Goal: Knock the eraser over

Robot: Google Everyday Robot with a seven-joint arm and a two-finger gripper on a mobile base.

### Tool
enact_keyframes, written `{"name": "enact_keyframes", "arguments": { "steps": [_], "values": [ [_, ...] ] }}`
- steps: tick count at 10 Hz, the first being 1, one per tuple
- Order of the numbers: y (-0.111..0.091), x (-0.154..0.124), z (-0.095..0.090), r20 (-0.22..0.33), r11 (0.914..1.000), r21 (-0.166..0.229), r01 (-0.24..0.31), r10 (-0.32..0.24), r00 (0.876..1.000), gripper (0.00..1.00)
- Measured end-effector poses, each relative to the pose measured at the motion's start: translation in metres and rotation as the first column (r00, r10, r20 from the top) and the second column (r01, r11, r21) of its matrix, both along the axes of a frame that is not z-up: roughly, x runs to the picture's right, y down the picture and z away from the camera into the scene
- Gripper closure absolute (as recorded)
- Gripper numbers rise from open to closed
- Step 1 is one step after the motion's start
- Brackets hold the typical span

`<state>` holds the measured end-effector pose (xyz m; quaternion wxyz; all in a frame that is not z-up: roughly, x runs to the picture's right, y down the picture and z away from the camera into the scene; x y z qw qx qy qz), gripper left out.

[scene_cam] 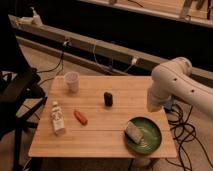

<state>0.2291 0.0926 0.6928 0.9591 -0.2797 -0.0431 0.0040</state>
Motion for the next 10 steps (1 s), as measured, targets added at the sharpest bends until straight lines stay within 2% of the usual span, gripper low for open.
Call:
{"name": "enact_keyframes", "arguments": {
  "steps": [2,3,4,5,6,7,8,10],
  "values": [
    [-0.01,-0.004,0.016,0.112,0.9958,0.001,-0.091,0.091,0.99,1.0],
    [-0.017,-0.013,0.025,0.143,0.9926,0.008,-0.121,0.119,0.983,1.0],
    [-0.026,-0.02,0.033,0.185,0.9863,0.018,-0.164,0.158,0.97,0.97],
    [-0.033,-0.019,0.041,0.246,0.9734,0.021,-0.228,0.216,0.945,0.88],
    [-0.041,-0.019,0.049,0.314,0.9617,0.007,-0.274,0.258,0.914,0.77],
    [-0.045,-0.02,0.051,0.342,0.9603,-0.009,-0.279,0.265,0.902,0.73],
    [-0.042,-0.018,0.05,0.335,0.9643,-0.016,-0.264,0.254,0.907,0.73],
    [-0.026,-0.028,0.05,0.23,0.9819,-0.007,-0.189,0.186,0.955,0.73]
  ]
}}
